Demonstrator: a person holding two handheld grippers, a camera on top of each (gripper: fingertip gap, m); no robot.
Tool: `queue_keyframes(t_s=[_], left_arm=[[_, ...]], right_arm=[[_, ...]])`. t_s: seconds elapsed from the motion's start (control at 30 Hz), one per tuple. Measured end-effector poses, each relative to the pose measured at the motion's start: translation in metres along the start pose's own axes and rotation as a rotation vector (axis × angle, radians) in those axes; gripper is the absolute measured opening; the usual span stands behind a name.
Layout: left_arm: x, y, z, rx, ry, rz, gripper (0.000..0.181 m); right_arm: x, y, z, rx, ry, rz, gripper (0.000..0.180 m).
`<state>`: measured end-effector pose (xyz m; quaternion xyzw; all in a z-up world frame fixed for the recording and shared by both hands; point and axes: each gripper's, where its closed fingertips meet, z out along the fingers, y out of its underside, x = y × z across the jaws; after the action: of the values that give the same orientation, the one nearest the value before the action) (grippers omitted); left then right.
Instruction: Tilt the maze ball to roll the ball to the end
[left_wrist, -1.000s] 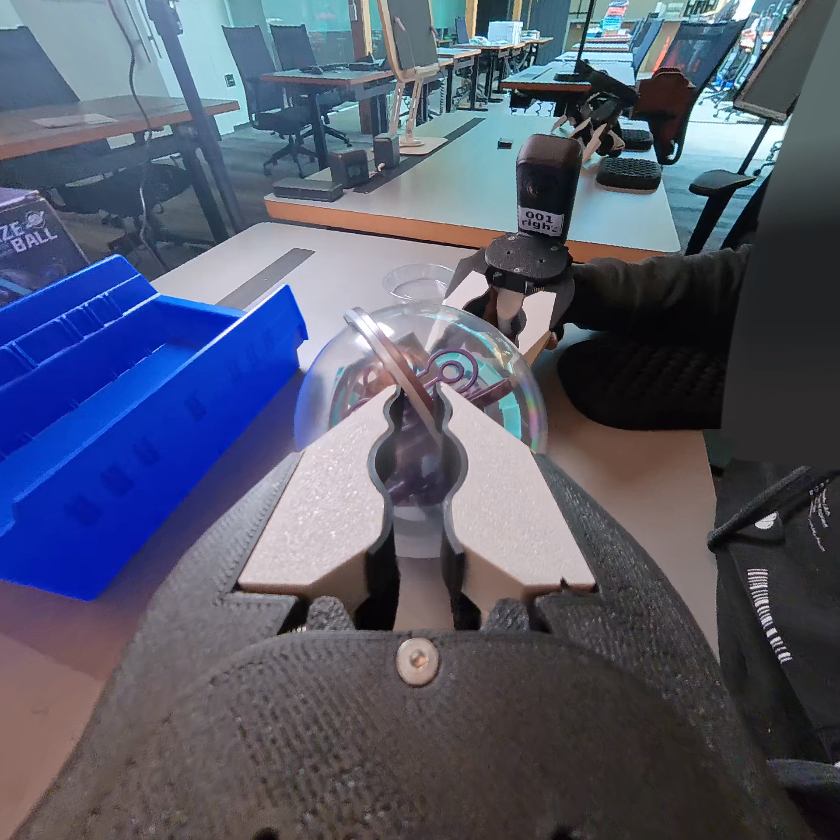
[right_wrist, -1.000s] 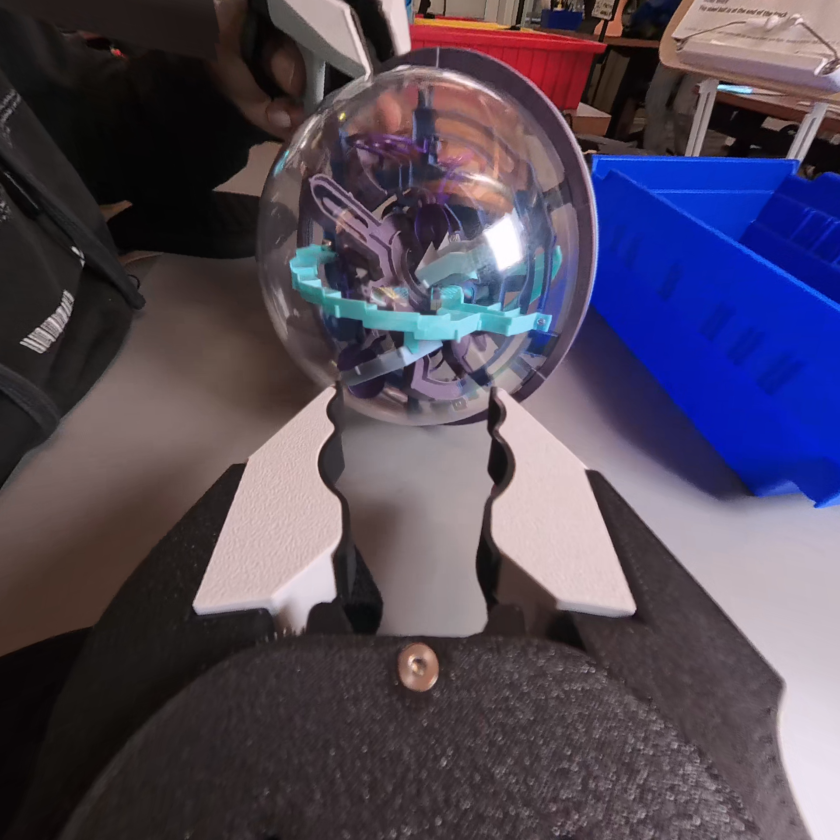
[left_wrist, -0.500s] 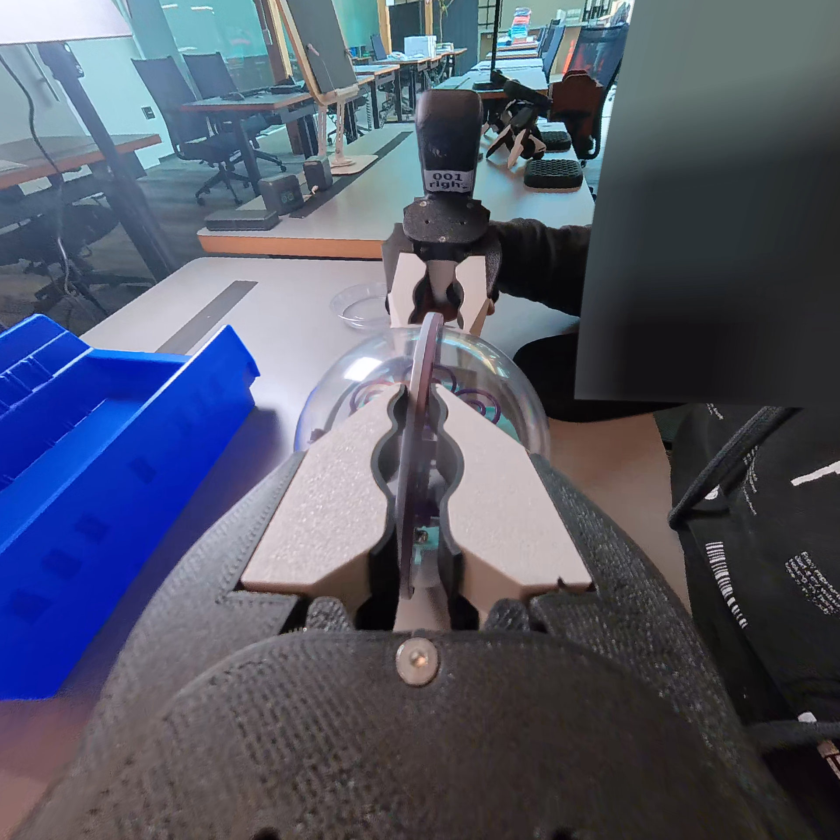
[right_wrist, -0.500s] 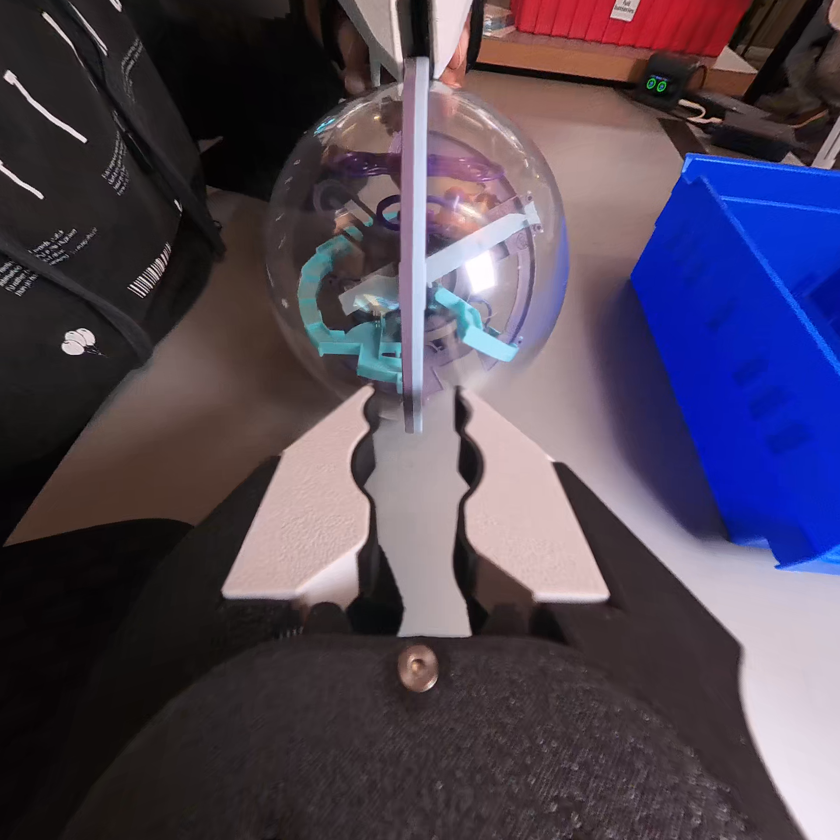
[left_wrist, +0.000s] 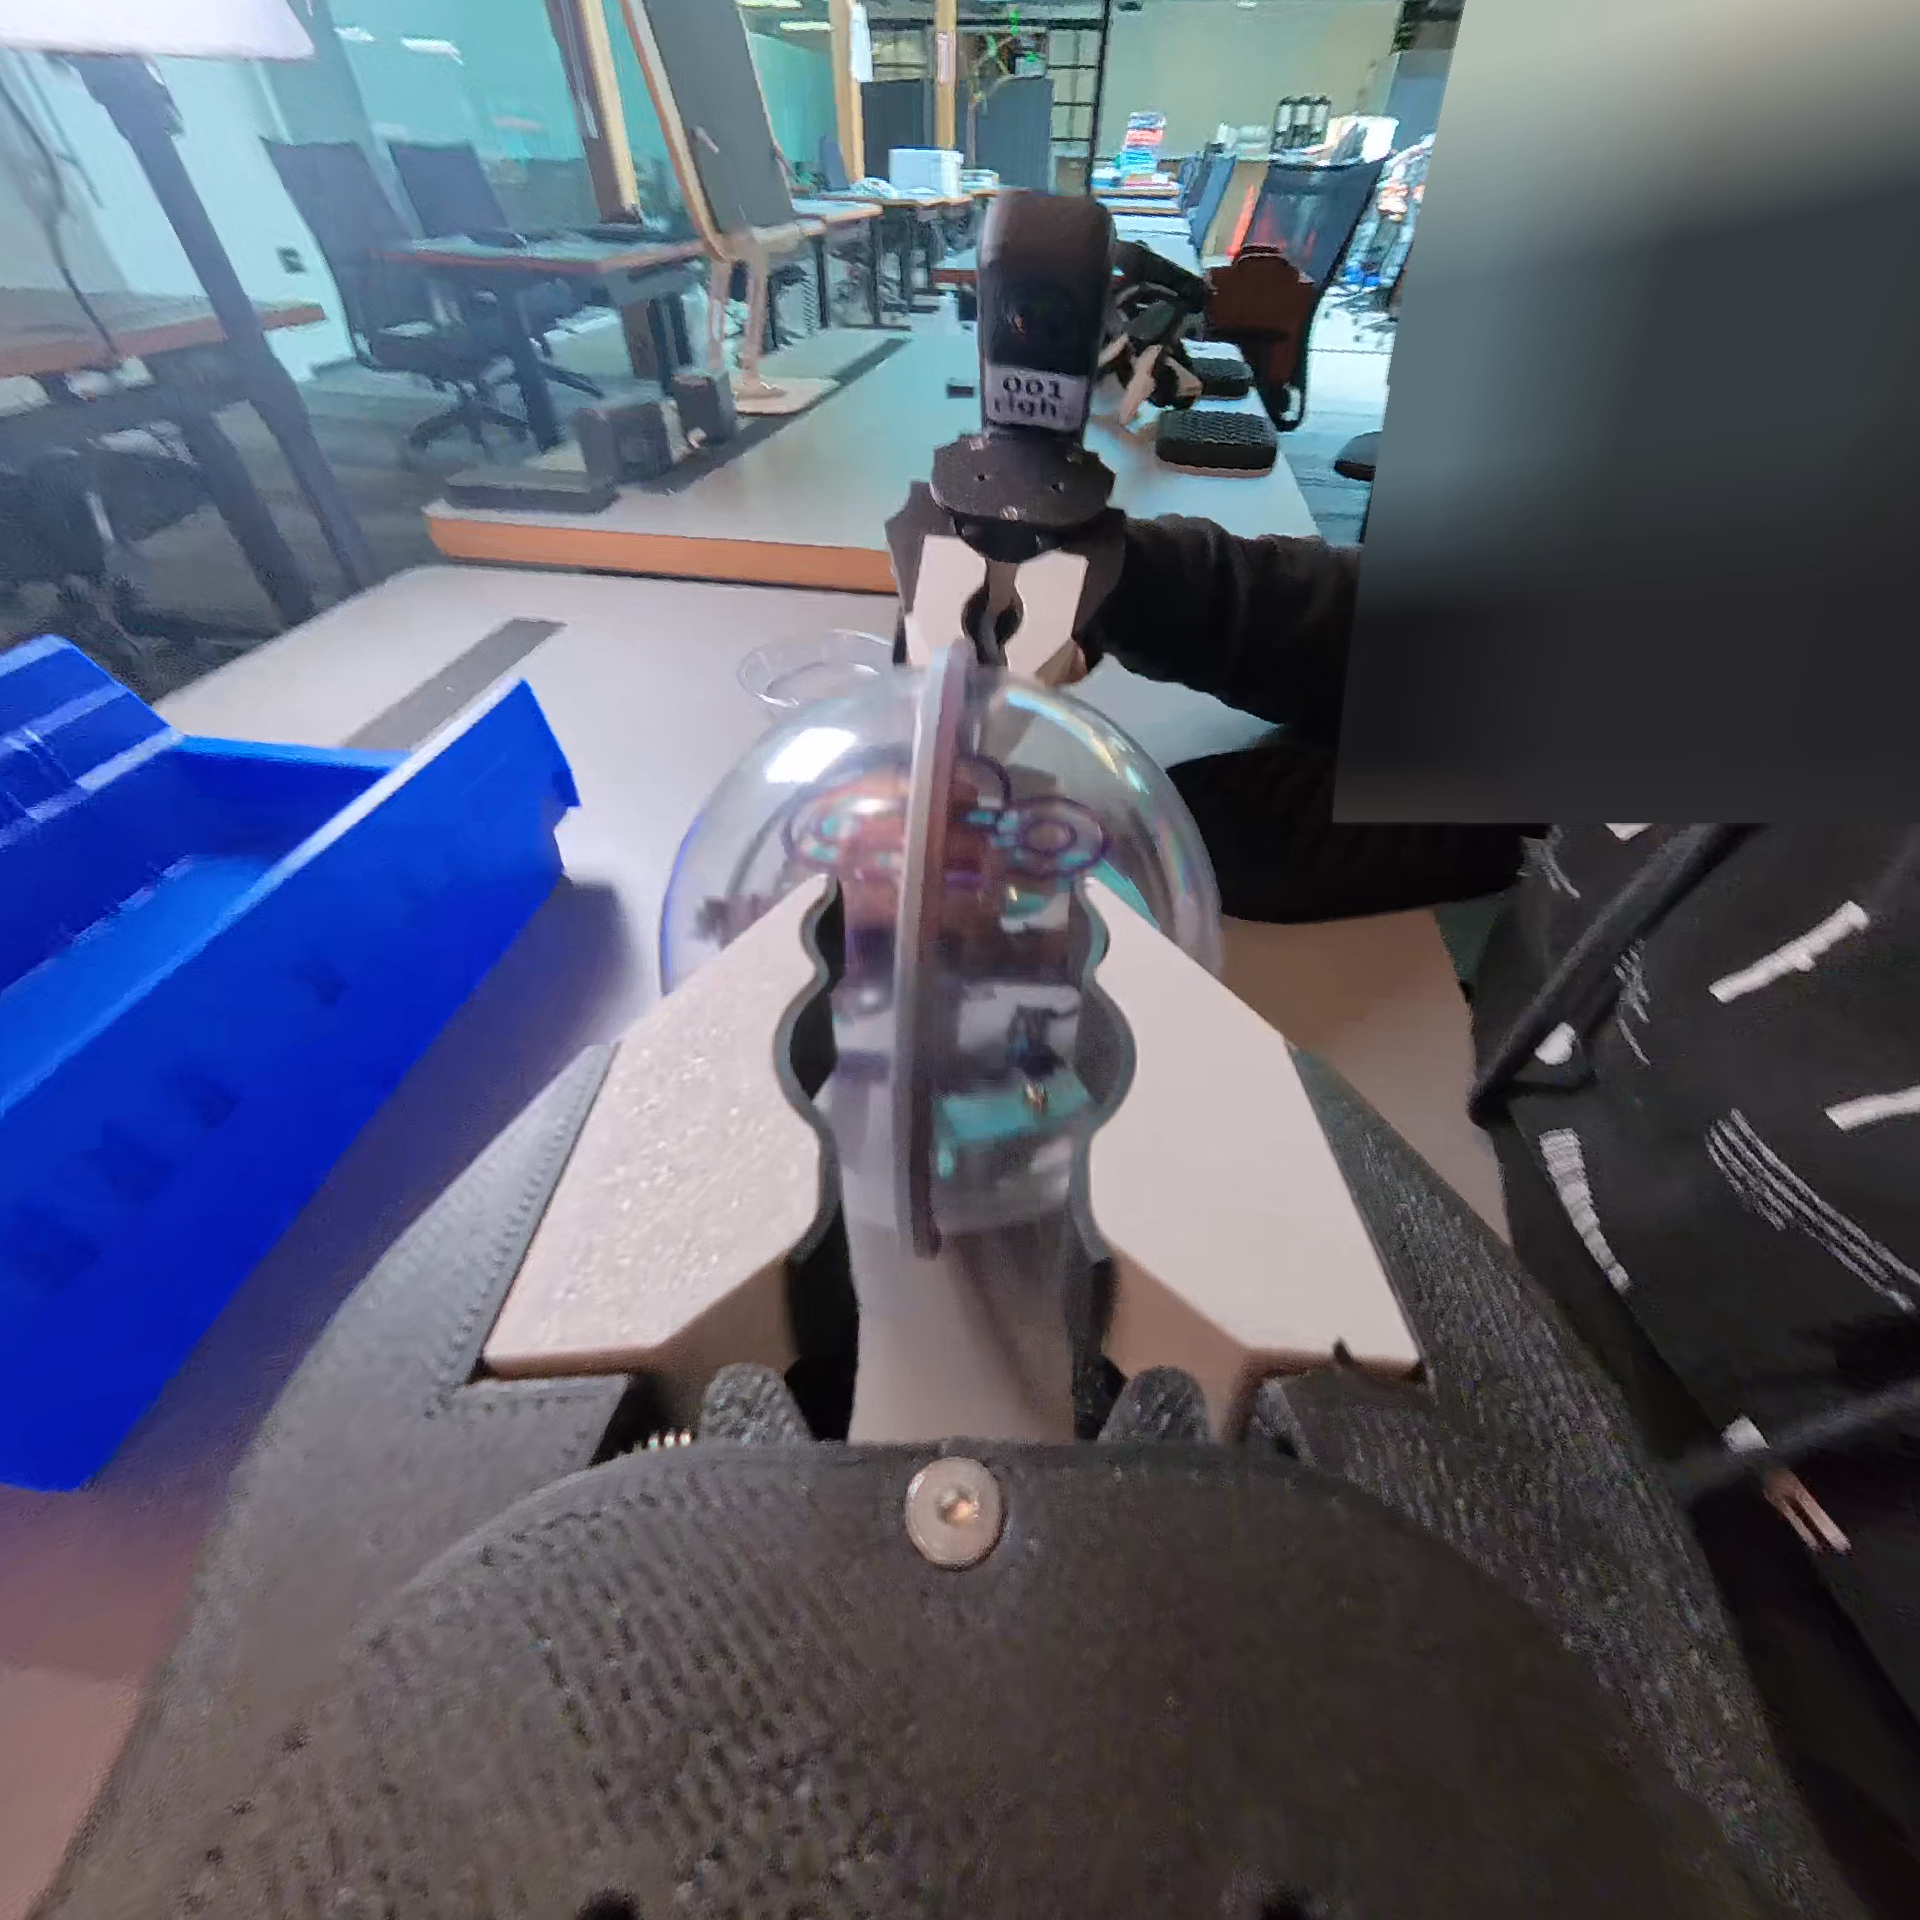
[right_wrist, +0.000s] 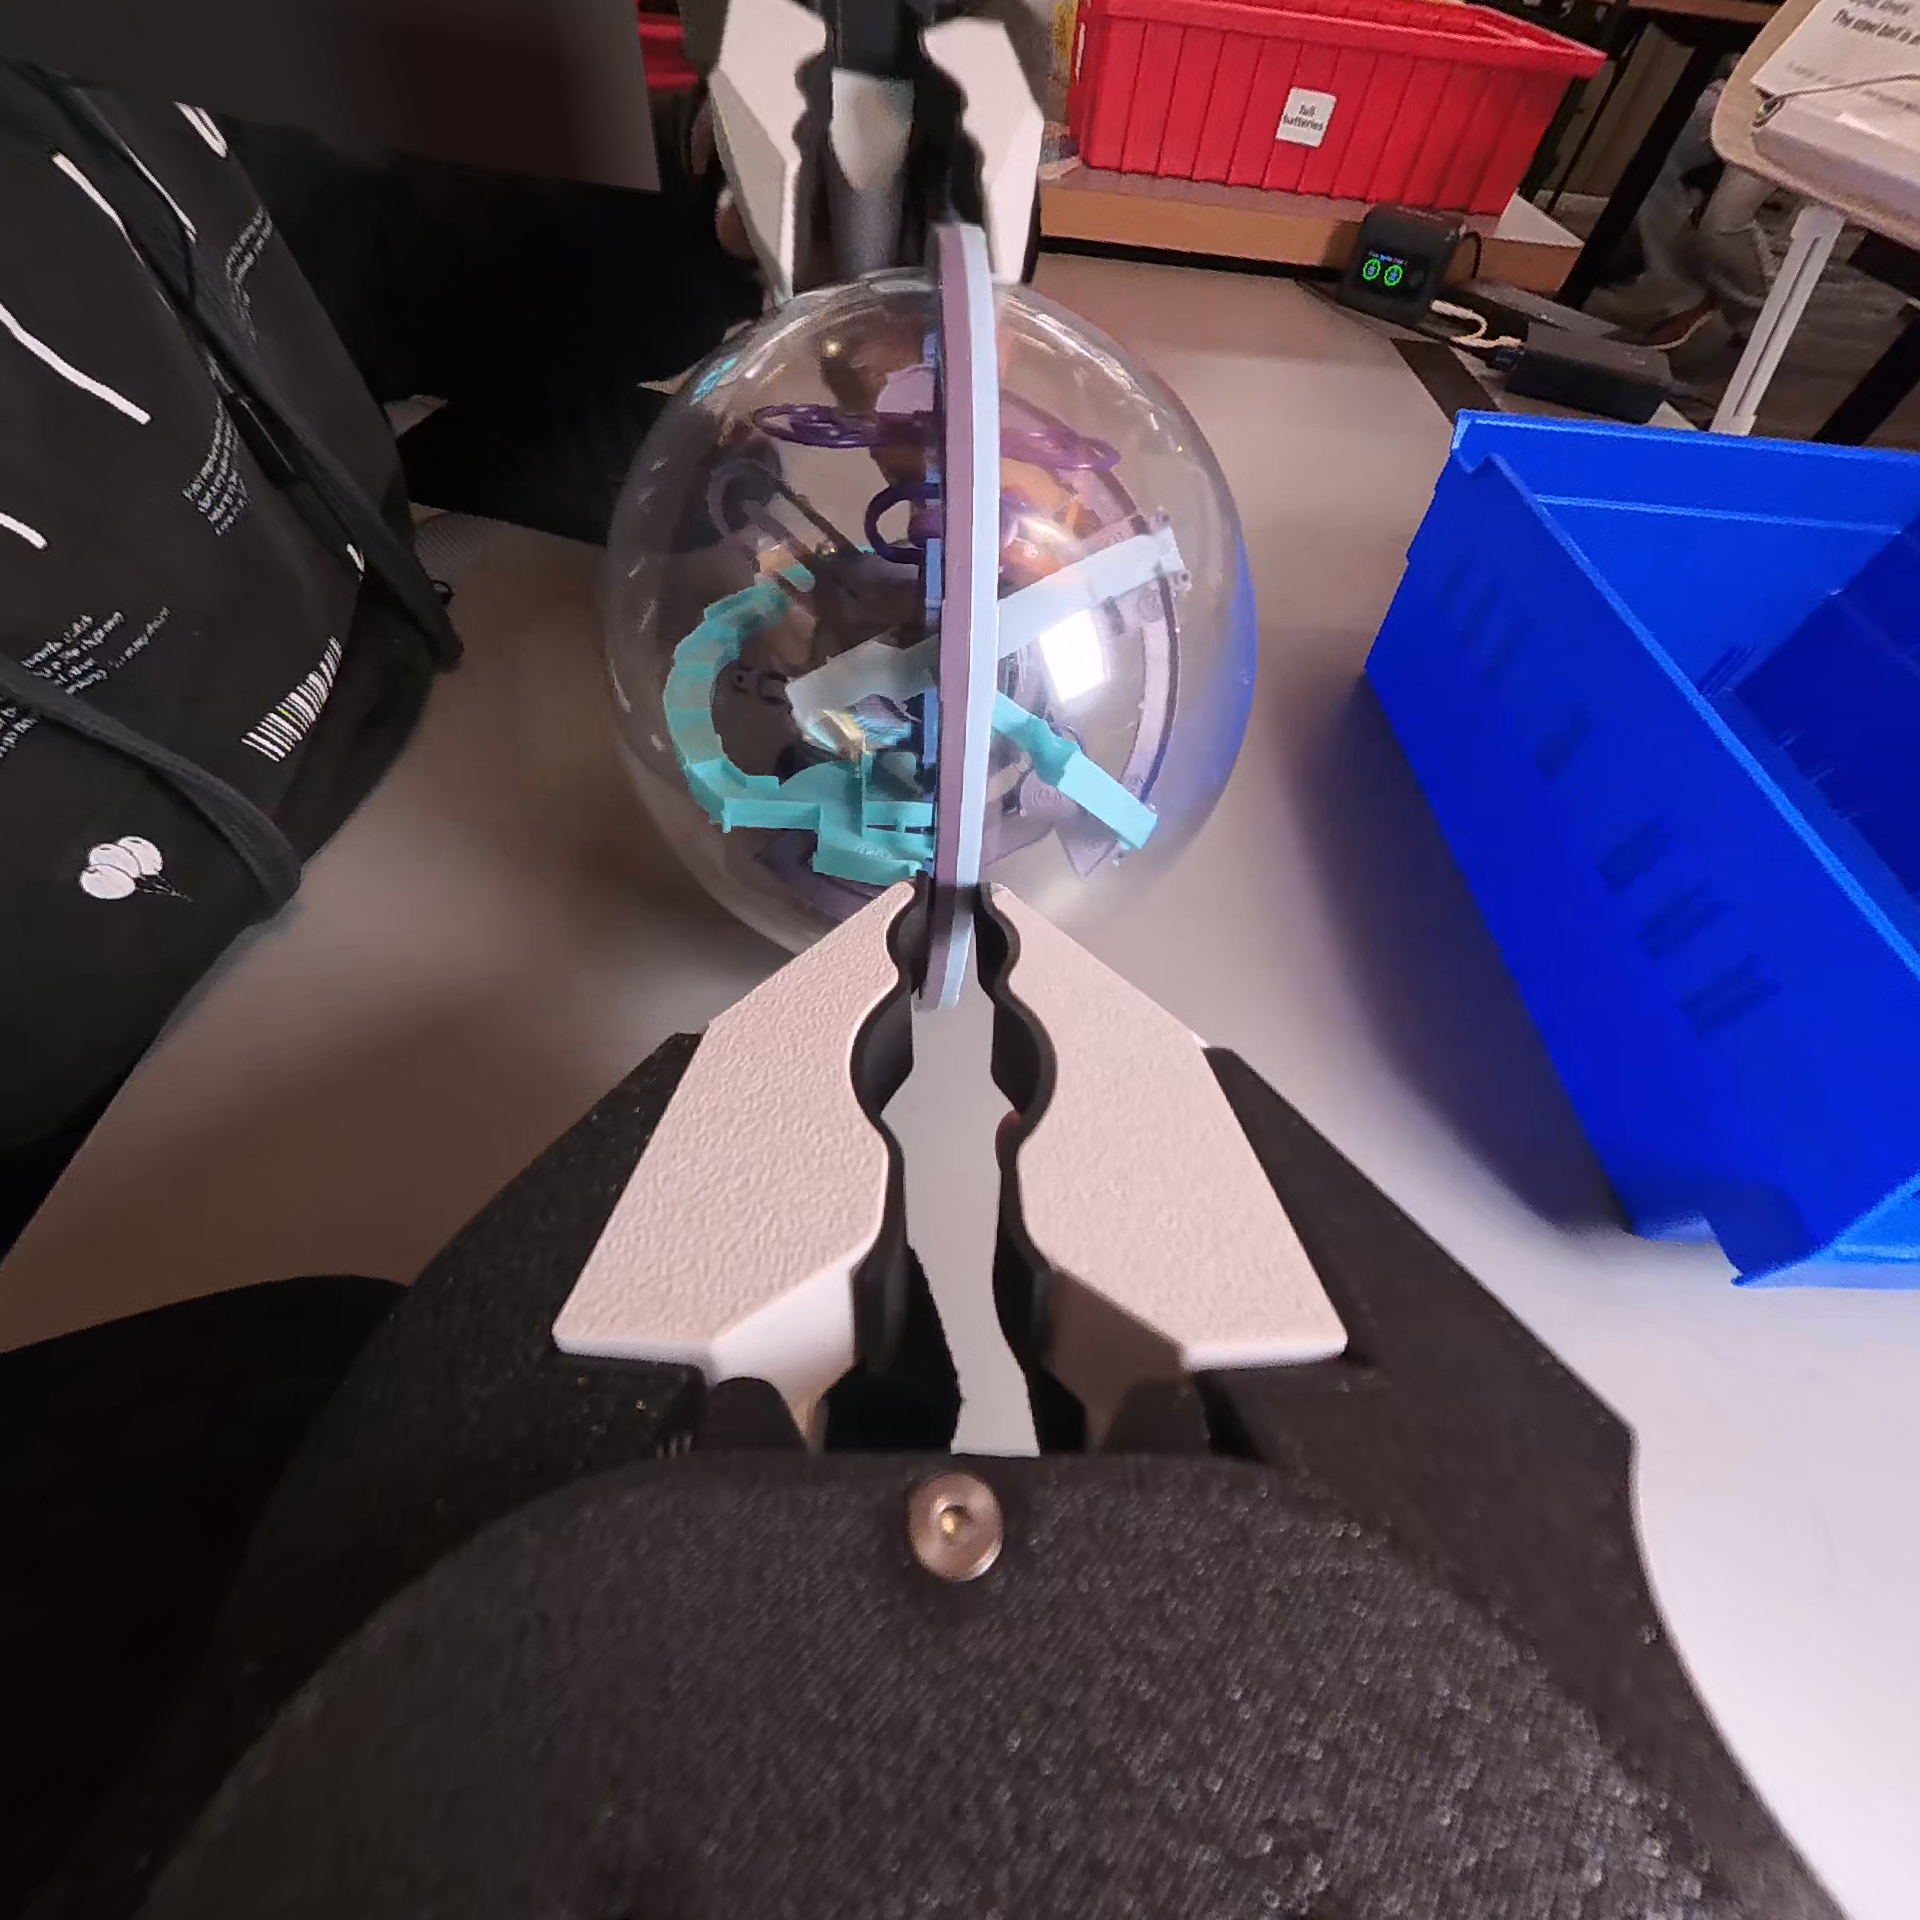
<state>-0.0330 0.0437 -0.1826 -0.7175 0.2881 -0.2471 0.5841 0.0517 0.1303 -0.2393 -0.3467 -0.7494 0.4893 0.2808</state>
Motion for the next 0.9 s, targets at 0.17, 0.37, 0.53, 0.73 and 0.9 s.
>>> queue_keyframes(t_s=[0.17,0.37,0.53,0.73,0.9], left_arm=[[-0.004,0.034,-0.016,0.038,0.082,-0.119,0.037],[-0.011,0.032,-0.019,0.098,0.065,-0.1,0.013],[-0.012,0.029,-0.019,0.095,0.057,-0.06,0.008],[-0.016,0.027,-0.021,0.093,0.036,-0.008,0.008],[-0.024,0.023,-0.02,0.107,0.032,-0.002,0.008]], right_arm=[[0.0,0.003,0.004,0.019,0.006,0.002,0.006],[-0.002,0.005,0.009,0.038,0.038,-0.004,0.005],[0.0,0.007,0.01,0.044,0.075,-0.02,0.006],[0.005,0.009,0.015,0.061,0.133,-0.048,0.005],[0.008,0.014,0.019,0.051,0.168,-0.057,0.006]])
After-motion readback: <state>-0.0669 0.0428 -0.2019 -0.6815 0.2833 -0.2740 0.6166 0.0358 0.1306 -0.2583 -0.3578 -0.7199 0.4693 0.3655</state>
